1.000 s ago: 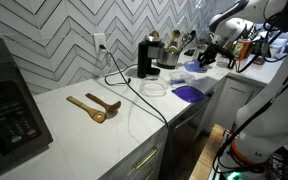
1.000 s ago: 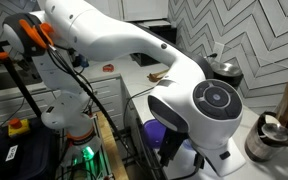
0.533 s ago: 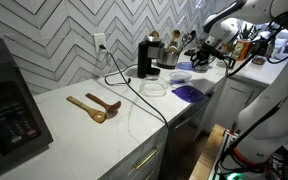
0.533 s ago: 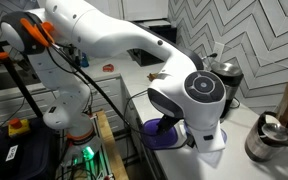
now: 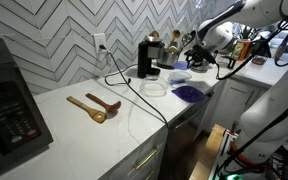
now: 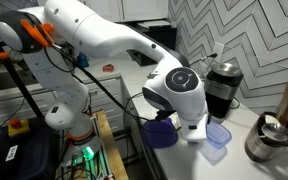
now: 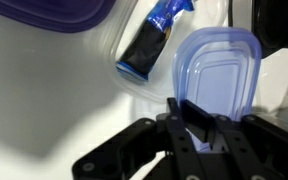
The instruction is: Unstack the clear bowls and put the blue packet in the bowl on the right then put the light blue lid on the bowl on the right
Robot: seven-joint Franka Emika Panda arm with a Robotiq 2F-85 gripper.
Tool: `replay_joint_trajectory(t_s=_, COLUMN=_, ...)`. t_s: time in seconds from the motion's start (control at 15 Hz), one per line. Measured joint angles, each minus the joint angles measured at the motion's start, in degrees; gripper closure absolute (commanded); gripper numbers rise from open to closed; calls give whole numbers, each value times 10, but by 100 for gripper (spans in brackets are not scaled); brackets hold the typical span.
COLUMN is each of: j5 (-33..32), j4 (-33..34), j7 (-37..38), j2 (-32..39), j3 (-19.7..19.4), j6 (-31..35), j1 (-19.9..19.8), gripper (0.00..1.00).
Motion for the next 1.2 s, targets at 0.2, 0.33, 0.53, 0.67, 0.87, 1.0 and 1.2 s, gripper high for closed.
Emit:
replay_joint_trajectory(t_s=0.2, j5=0, j4=-18, j7=29, j2=-10, j3=1, j6=27, j1=13, gripper=89)
replay_joint_trajectory(t_s=0.33, j5=0, j4=-22, j7=32, j2=-15, j3=1, j6=28, j1=14, gripper=89)
replay_joint_trajectory(t_s=0.53, j5=0, j4=-23, j7=33, j2=-17, j3=1, j6=28, j1=14, gripper=97)
replay_joint_trajectory(t_s=0.67, j5=-1, j4=-22, j7=33, j2=-17, j3=1, j6=28, j1=16, gripper=97)
replay_joint_trajectory(t_s=0.87, j5=0, j4=-24, j7=54, j2=-17, j3=4, j6=28, j1=26, gripper=97)
replay_joint_trajectory(t_s=1.0, j5=0, j4=-27, j7=84, j2=-18, j3=10, j6=26, j1=35, gripper=97)
replay_joint_trajectory(t_s=1.2, j5=-2, j4=-40, j7=134, j2=-25, j3=22, j6=27, j1=42, gripper=97)
